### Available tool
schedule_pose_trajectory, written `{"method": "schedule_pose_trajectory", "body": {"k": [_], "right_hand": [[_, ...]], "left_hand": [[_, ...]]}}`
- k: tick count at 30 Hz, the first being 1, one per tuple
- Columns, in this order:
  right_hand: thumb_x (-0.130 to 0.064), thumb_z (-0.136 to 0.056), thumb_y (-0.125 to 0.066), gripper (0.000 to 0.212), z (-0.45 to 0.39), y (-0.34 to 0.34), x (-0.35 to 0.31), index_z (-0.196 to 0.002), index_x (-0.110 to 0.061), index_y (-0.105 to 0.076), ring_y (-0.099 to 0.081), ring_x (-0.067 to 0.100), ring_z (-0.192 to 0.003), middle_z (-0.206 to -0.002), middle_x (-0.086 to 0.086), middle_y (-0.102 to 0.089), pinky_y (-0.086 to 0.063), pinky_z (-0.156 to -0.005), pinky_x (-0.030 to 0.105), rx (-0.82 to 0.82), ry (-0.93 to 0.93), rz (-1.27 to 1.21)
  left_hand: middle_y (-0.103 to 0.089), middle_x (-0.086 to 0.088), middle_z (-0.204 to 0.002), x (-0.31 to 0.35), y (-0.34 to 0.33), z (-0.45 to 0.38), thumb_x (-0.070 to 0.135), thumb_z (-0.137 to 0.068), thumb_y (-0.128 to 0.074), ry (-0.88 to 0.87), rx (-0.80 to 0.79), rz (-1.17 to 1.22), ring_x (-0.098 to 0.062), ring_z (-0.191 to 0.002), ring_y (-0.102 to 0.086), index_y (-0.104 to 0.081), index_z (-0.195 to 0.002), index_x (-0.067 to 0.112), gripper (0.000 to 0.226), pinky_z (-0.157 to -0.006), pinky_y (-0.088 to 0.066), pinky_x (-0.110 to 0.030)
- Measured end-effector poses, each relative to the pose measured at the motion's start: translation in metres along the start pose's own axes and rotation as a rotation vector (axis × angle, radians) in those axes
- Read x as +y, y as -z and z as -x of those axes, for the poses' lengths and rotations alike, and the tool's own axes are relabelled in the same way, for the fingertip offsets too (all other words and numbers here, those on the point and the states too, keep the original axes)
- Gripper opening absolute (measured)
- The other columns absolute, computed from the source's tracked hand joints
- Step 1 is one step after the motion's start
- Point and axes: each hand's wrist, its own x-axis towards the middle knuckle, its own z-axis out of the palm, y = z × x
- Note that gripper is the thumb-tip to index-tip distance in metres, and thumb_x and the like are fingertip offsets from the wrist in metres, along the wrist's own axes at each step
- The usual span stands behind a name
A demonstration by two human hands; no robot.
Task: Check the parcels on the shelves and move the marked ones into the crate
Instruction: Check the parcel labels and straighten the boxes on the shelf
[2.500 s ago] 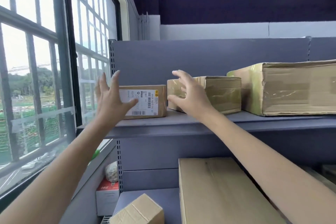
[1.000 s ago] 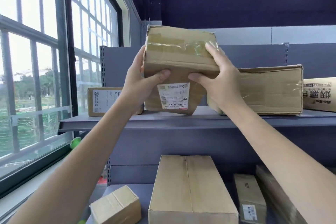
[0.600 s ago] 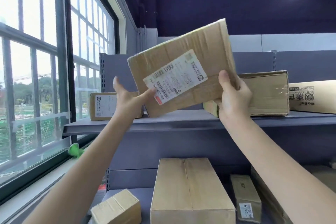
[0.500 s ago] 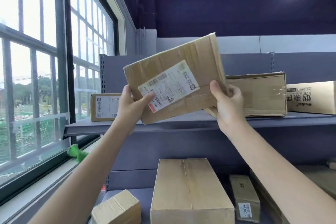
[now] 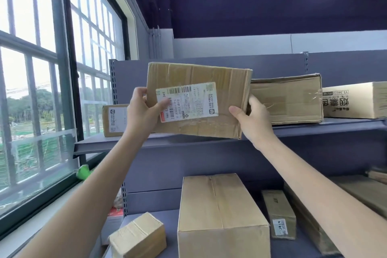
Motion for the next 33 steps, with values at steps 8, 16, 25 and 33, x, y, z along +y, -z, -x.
{"method": "schedule_pose_trajectory", "body": {"k": [8, 16, 25, 33], "right_hand": [[-0.005, -0.085, -0.062, 0.089, -0.030, -0.025, 0.018, -0.148, -0.014, 0.000, -0.005, 0.021, -0.145, -0.157, 0.008, -0.001, -0.012, -0.110, 0.022, -0.009, 0.163, 0.379], [-0.041, -0.086, -0.057, 0.090, -0.039, -0.046, 0.040, -0.148, -0.010, 0.001, 0.020, 0.031, -0.141, -0.154, 0.016, 0.018, 0.002, -0.116, 0.039, -0.149, 0.307, 0.870], [-0.045, -0.085, -0.057, 0.096, -0.066, -0.060, 0.061, -0.147, -0.010, 0.007, 0.022, 0.033, -0.140, -0.152, 0.018, 0.024, 0.000, -0.118, 0.043, -0.236, 0.259, 0.973], [-0.039, -0.082, -0.065, 0.101, -0.089, -0.069, 0.077, -0.147, -0.012, 0.007, 0.023, 0.030, -0.140, -0.152, 0.015, 0.026, 0.000, -0.118, 0.040, -0.302, 0.195, 0.935]], "left_hand": [[-0.040, -0.011, -0.140, -0.036, -0.026, 0.000, 0.021, -0.082, -0.068, -0.030, -0.038, -0.242, -0.028, -0.131, -0.037, -0.016, -0.142, 0.013, 0.079, -0.104, -0.034, -0.038], [0.023, -0.012, -0.153, -0.052, -0.039, -0.007, 0.040, -0.092, -0.048, -0.312, -0.157, -0.912, -0.032, -0.140, 0.024, 0.009, -0.146, 0.004, 0.086, -0.115, 0.010, -0.042], [0.020, -0.022, -0.152, -0.062, -0.066, -0.033, 0.036, -0.090, -0.053, -0.341, -0.287, -1.032, -0.033, -0.141, 0.020, 0.007, -0.146, 0.002, 0.089, -0.115, 0.008, -0.038], [0.011, -0.023, -0.153, -0.071, -0.081, -0.047, 0.032, -0.087, -0.059, -0.322, -0.277, -0.997, -0.035, -0.142, 0.009, -0.006, -0.146, 0.005, 0.084, -0.116, -0.001, -0.039]]}}
